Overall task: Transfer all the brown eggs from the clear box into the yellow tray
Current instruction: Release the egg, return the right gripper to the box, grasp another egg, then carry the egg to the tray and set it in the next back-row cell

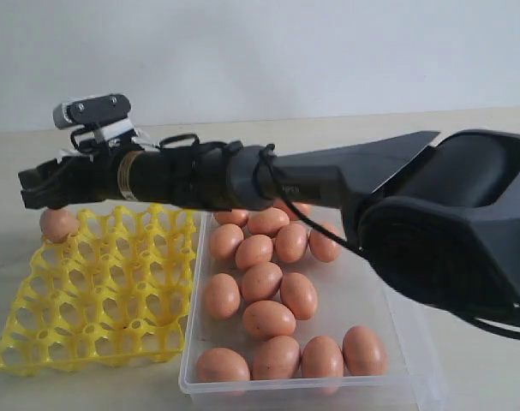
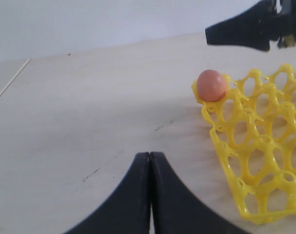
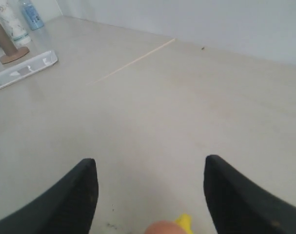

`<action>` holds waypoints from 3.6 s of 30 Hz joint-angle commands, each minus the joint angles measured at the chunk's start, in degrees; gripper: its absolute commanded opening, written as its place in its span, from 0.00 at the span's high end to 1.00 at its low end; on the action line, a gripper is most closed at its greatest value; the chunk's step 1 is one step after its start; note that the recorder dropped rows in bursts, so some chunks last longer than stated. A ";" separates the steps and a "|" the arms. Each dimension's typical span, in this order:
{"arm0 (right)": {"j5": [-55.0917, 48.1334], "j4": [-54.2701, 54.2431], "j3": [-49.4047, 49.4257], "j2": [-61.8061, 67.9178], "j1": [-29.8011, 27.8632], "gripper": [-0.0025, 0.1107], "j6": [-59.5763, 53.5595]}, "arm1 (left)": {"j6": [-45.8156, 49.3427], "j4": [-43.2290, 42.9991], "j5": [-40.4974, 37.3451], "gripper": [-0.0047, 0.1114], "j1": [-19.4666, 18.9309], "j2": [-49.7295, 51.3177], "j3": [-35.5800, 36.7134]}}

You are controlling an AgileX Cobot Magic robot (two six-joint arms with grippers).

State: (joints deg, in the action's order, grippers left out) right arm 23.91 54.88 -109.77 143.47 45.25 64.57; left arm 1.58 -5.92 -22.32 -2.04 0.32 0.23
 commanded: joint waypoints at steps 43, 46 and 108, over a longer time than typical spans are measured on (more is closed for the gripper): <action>-74.52 -34.85 35.62 -35.70 -8.75 0.45 -35.43 | -0.10 0.14 0.52 0.96 0.43 -0.32 -0.23; -74.03 -37.67 35.62 -34.04 -10.30 0.45 -36.54 | -0.10 0.14 0.52 0.96 0.43 -0.32 -0.23; -21.00 -47.20 6.12 -5.42 3.11 0.98 -51.83 | -0.10 0.14 0.52 0.96 0.43 -0.32 -0.23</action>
State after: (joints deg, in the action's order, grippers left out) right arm 2.66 7.26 -102.06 136.56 47.92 12.11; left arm 1.58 -5.92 -22.32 -2.04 0.32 0.23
